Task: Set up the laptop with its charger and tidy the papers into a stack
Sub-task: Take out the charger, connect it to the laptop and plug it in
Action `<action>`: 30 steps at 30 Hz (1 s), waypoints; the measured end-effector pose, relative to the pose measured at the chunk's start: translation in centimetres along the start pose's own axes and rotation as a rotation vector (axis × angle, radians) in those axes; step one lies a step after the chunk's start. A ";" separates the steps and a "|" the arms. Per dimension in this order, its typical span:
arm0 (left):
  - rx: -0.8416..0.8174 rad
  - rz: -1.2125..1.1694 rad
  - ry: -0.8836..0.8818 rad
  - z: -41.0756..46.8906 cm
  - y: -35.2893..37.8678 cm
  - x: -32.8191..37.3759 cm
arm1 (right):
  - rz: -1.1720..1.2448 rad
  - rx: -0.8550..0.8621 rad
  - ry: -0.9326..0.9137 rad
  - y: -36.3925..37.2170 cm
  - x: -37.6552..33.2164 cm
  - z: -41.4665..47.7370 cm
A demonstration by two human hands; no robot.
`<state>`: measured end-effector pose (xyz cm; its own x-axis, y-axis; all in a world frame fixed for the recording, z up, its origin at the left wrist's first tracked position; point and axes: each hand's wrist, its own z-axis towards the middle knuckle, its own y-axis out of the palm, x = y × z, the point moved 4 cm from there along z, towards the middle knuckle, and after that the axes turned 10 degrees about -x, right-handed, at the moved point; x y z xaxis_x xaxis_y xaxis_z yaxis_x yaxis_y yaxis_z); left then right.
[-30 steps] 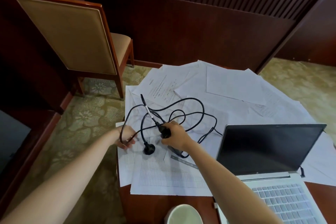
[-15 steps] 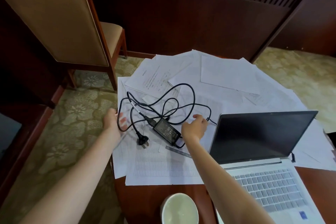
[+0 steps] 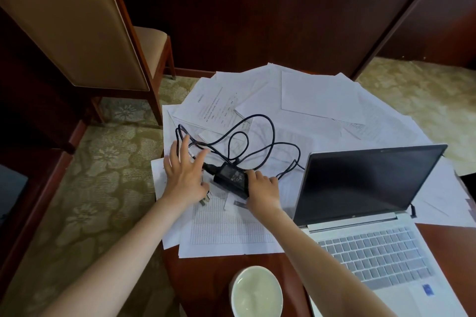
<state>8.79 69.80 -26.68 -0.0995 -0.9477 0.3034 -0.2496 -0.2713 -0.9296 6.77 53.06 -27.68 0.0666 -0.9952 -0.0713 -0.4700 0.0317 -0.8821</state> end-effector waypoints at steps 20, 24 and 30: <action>0.207 -0.186 0.159 3.5 -5.8 1.0 | 1.214 0.169 0.025 -10.9 3.5 1.7; 0.106 -0.367 0.038 4.2 -5.4 0.2 | 0.552 -0.008 0.182 -8.8 3.7 1.7; 0.081 -0.400 0.000 4.7 -7.3 -0.6 | 0.170 0.055 0.208 -9.2 4.2 1.5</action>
<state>15.22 71.62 -21.04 -0.0101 -0.7643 0.6447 -0.1918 -0.6313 -0.7514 12.68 48.70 -20.56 -0.1940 -0.9725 -0.1288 -0.4097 0.1996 -0.8901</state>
